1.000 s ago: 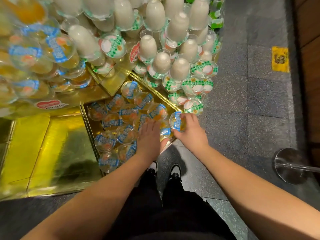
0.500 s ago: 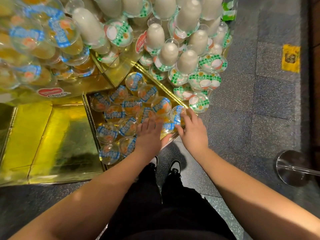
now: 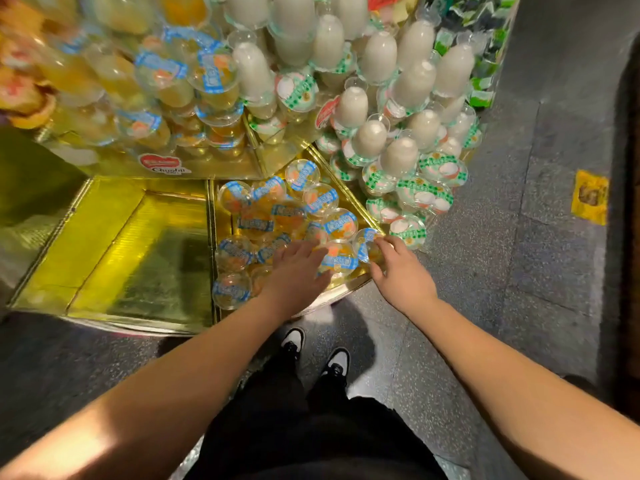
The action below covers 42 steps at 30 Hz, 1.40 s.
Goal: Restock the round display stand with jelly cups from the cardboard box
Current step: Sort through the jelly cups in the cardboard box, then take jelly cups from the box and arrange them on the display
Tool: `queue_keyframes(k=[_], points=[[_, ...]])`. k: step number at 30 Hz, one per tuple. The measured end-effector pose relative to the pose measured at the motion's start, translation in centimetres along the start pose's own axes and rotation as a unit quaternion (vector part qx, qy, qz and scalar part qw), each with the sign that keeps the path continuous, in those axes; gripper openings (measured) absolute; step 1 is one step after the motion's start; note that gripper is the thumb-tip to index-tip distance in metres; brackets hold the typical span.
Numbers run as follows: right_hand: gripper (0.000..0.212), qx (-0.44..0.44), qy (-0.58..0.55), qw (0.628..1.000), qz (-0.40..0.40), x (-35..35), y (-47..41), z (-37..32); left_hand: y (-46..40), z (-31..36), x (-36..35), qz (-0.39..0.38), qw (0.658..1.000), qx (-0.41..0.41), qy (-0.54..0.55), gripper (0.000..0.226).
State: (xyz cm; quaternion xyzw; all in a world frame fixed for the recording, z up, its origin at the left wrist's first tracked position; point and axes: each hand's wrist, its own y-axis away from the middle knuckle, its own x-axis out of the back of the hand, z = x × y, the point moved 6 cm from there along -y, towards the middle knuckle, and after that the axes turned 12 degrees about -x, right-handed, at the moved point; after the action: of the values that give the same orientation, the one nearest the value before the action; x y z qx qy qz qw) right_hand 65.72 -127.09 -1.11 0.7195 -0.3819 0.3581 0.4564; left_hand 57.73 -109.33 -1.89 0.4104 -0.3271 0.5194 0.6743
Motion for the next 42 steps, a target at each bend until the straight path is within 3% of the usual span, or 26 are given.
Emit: queue_keyframes(k=[3,7,10,13,16,22,25,28,30,42], points=[[0.038,0.04,0.033,0.999,0.018,2.8,-0.5,-3.5,2.7,-2.2,4.2,0.128,0.988,0.034,0.081,0.067],[0.024,0.118,0.034,0.992,0.0,5.4,-1.0,-13.0,8.3,-6.7,11.5,0.228,0.957,0.109,0.142,0.066],[0.02,0.182,0.02,0.983,-0.014,6.0,0.1,-22.5,13.9,-11.2,17.0,0.309,0.927,0.147,0.155,0.049],[0.018,0.254,0.026,0.966,-0.029,4.9,2.2,-33.2,20.8,-17.0,20.9,0.318,0.903,0.244,0.155,0.018],[0.02,0.358,0.043,0.932,-0.044,1.8,5.7,-44.8,29.2,-22.8,24.5,0.358,0.877,0.29,0.134,0.017],[0.028,0.479,0.082,0.871,-0.073,-8.3,13.7,-66.4,47.2,-34.3,29.0,0.35,0.848,0.38,0.119,0.02],[0.027,0.49,0.109,0.86,-0.093,-14.3,16.5,-73.9,55.8,-39.7,29.2,0.401,0.816,0.403,0.101,0.039],[0.027,0.494,0.146,0.851,-0.104,-19.2,18.2,-78.9,62.0,-44.3,29.4,0.388,0.798,0.446,0.116,0.033],[0.026,0.489,0.172,0.847,-0.118,-21.7,18.5,-81.4,64.5,-46.5,30.0,0.36,0.808,0.454,0.108,0.02],[0.027,0.415,0.212,0.872,-0.15,-32.2,9.5,-97.1,68.9,-67.0,32.7,0.328,0.777,0.503,0.19,0.011]])
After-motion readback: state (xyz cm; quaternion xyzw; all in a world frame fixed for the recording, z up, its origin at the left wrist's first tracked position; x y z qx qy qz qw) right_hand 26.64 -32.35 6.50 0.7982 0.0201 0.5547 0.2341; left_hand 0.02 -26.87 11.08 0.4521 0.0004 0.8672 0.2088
